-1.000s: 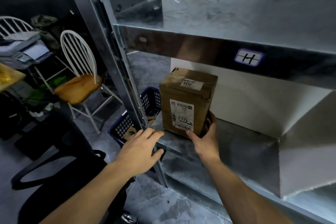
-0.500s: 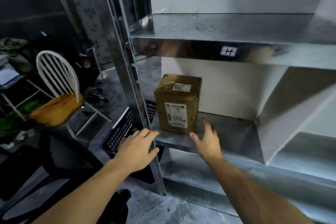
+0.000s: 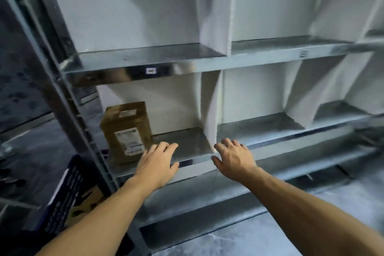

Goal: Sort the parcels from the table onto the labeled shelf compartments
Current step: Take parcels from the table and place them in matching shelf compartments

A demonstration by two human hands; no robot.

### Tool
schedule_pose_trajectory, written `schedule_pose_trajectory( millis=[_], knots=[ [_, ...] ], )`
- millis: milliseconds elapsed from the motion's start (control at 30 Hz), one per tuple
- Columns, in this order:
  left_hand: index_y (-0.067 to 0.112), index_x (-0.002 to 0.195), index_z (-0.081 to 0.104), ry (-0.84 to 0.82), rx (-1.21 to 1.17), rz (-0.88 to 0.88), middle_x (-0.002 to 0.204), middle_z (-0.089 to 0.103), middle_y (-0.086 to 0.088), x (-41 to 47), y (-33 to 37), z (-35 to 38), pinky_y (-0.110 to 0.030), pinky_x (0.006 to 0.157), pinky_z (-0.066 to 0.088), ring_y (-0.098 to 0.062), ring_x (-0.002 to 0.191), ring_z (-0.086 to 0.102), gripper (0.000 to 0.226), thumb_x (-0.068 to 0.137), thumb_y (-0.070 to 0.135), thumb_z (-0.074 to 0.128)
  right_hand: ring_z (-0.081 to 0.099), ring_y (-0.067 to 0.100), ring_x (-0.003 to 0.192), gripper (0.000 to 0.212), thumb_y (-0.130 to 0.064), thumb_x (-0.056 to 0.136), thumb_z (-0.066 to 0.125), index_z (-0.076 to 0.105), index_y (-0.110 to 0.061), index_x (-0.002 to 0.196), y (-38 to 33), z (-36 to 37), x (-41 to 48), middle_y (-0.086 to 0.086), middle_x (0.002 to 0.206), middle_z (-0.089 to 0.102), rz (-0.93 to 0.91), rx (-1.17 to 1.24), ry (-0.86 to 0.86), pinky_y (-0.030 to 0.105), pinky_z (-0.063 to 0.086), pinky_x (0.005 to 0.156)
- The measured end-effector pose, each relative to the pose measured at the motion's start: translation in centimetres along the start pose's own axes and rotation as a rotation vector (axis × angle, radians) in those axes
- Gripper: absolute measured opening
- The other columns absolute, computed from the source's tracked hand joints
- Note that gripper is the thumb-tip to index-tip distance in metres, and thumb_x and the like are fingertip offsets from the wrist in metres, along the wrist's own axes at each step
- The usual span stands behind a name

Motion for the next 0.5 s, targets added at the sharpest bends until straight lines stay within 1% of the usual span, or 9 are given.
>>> schedule_pose_trajectory(
  millis=[200,333,500],
  knots=[
    [0.03,0.146,0.032,0.04,0.022,0.251,0.141,0.042,0.005,4.3,13.8,-0.8,-0.037,0.102,0.034,-0.022,0.127,0.04,0.058,0.094,0.05,0.044,0.05,0.032,0.12,0.042,-0.051,0.098,0.042,0.051,-0.022,0.126,10.4,-5.3,-6.5,0.007,0.127,0.053,0.227,-0.024,0.078,0.043,0.042,0.095],
    [0.028,0.145,0.036,0.049,-0.034,0.391,0.14,0.045,0.002,5.8,26.5,-0.2,-0.038,0.105,0.034,-0.024,0.126,0.041,0.056,0.093,0.047,0.045,0.053,0.035,0.117,0.041,-0.049,0.097,0.043,0.051,-0.02,0.124,20.6,-8.7,-13.0,0.01,0.125,0.055,0.413,-0.049,0.113,0.045,0.042,0.094],
    [0.028,0.141,0.038,0.06,-0.056,0.533,0.135,0.048,-0.001,6.3,42.8,0.6,-0.04,0.1,0.037,-0.026,0.121,0.044,0.053,0.092,0.046,0.046,0.054,0.035,0.115,0.042,-0.05,0.097,0.044,0.051,-0.021,0.126,33.4,-11.9,-21.9,0.01,0.123,0.056,0.569,-0.134,0.146,0.045,0.045,0.09]
  ],
)
Point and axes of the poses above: each hand's wrist, its own x-axis towards the middle knuckle, its own z-axis out of the palm, y = z × x, the point moved 9 cm from there along x, towards the middle knuckle
